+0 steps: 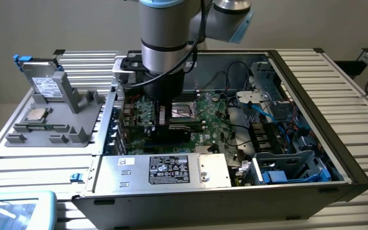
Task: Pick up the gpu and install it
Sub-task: 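Insert the gpu into the slot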
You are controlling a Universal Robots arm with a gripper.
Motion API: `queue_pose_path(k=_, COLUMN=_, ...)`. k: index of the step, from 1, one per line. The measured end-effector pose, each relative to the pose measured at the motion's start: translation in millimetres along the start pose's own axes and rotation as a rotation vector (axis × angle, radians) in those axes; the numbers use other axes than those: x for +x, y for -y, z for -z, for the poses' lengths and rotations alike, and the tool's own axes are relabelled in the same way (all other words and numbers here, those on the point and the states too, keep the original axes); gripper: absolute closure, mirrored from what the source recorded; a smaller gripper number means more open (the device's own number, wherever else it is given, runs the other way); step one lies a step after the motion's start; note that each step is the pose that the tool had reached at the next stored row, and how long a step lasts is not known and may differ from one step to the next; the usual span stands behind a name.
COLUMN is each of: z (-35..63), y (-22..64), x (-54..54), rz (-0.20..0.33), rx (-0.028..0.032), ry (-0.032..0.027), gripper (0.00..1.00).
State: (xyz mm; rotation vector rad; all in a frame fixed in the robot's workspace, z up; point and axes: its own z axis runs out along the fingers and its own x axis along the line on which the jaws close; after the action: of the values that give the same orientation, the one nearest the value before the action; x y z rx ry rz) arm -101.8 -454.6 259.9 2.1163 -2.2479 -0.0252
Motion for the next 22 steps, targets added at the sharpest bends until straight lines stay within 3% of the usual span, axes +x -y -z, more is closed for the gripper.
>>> queue_pose_path(k=2, z=0.0, y=-0.1, x=0.0, rz=0.000, rx=0.0014, ry=0.0061, gripper=0.73)
queue_pose_path(k=9, z=-0.3, y=-0.2, x=5.1, rz=0.001, rx=0.0010, ry=0.0169, gripper=0.73)
queue_pose_path(k=22, z=-0.4, y=-0.1, x=7.2, rz=0.001, rx=0.0001, ry=0.0166, gripper=0.73)
